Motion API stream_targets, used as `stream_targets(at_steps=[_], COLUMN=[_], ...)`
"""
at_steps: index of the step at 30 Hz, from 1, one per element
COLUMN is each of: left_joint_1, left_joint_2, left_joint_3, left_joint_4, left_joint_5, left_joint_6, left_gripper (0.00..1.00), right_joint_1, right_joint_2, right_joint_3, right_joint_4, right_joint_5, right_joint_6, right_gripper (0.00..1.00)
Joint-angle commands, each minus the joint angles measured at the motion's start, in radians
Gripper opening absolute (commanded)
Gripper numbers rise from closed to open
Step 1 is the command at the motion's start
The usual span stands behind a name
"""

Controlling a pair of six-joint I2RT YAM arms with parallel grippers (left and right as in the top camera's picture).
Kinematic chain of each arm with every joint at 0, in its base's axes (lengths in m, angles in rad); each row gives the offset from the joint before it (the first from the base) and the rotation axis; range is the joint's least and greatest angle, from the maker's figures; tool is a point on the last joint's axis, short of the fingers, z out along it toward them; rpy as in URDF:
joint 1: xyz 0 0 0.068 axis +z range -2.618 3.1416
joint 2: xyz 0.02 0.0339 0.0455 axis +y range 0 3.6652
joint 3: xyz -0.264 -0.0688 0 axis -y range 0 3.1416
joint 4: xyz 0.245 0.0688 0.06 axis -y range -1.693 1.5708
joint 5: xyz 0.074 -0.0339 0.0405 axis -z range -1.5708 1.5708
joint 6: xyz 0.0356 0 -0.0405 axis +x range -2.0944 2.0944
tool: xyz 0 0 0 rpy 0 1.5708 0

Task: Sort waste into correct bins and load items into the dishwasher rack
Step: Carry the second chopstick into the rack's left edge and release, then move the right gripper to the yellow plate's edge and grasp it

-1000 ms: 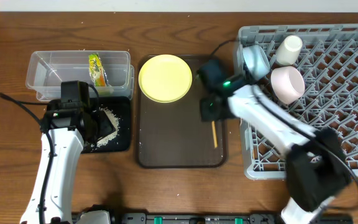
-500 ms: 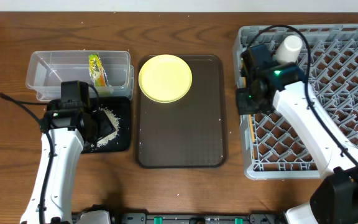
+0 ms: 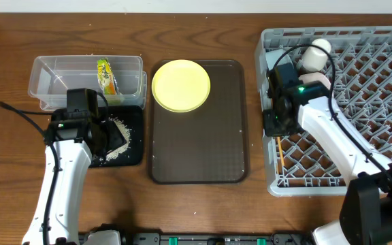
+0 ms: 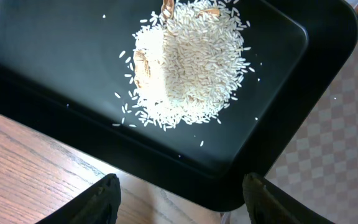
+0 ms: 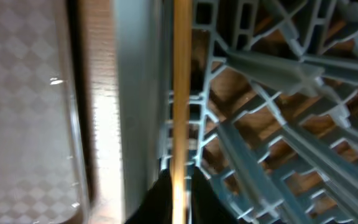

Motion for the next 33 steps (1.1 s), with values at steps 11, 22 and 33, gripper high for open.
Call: stream_targets(at_steps=[11, 22, 33], left_joint_1=[0.005, 0.005, 0.005], left_joint_2=[0.002, 0.002, 0.002], left_joint_3=[0.007, 0.007, 0.007], left_joint_4=[-0.004, -0.004, -0.004], left_joint_5=[-0.008, -0.008, -0.008], left_joint_6=[-0.010, -0.010, -0.010], left_gripper=[0.66, 0.66, 0.66], right_joint_1=[-0.001, 0.071, 0.190], right_joint_2=[-0.013, 0.018, 0.305], right_joint_3=[0.116, 0.199, 0.199], right_joint_4=[0.001, 0.457, 0.704], right_joint_5=[-0.003, -0.226, -0.107], right_joint_6=[-0.008, 0.000, 0.020], right_gripper=[0.31, 0.50, 0.46])
